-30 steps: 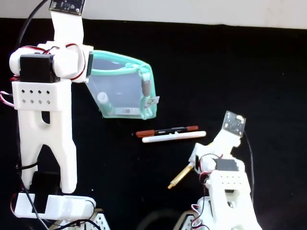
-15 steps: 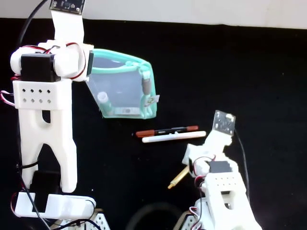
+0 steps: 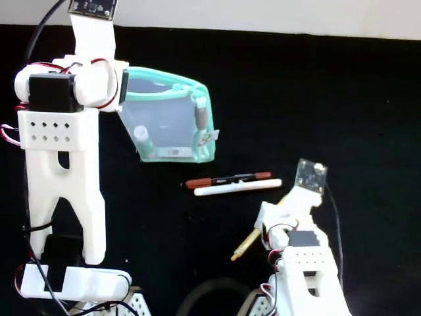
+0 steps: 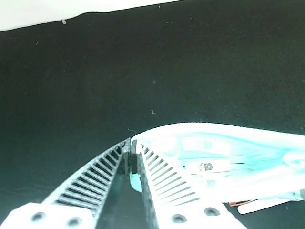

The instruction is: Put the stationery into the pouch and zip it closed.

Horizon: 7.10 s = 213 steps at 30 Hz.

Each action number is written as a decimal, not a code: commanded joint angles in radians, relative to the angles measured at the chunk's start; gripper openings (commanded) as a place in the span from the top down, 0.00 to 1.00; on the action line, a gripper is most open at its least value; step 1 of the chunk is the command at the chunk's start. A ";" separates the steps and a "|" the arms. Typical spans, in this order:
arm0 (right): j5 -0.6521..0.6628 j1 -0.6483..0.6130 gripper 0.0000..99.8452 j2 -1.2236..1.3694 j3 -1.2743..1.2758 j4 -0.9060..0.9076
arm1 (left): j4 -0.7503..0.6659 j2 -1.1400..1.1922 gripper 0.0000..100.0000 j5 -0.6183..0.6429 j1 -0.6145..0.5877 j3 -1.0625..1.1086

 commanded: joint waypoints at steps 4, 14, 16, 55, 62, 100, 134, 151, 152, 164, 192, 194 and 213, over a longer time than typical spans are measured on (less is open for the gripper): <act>0.031 -0.016 0.99 -0.008 -0.039 -0.012 | 0.012 0.021 0.99 0.008 -0.005 0.065; 0.052 0.045 0.99 -0.008 -0.340 -0.010 | 0.018 0.021 0.99 0.008 -0.002 0.065; 0.063 0.044 0.99 -0.008 -0.430 -0.010 | 0.018 0.021 0.99 0.008 0.001 0.065; 0.071 -0.395 0.99 0.274 -1.027 -0.730 | 0.012 0.022 0.99 0.003 0.136 0.131; 0.172 -0.441 0.99 0.360 -1.027 -0.777 | 0.012 0.022 0.99 0.003 0.136 0.131; 0.175 -0.481 0.99 0.516 -0.891 -1.021 | -0.011 0.061 0.99 0.006 0.130 0.127; 0.157 -0.504 0.81 0.285 -0.616 -0.754 | -0.032 0.163 0.99 0.003 0.124 0.122; -0.239 -0.194 0.94 0.285 -0.532 -0.750 | -0.038 0.163 0.99 0.008 0.031 0.120; -0.236 -0.189 0.94 0.285 -0.512 -0.751 | -0.038 0.163 0.99 0.008 0.031 0.120; -0.244 -0.073 0.99 0.285 -0.200 -0.750 | -0.037 0.163 0.99 0.008 0.031 0.090; 0.947 -0.116 0.77 0.021 -0.615 0.395 | -0.031 0.163 0.99 0.005 0.039 0.051; 0.993 -0.117 0.77 0.033 -0.610 0.395 | -0.031 0.163 0.99 0.005 0.039 0.051; 1.313 -0.232 0.73 0.507 -0.478 -0.039 | -0.031 0.173 0.99 0.003 0.036 0.058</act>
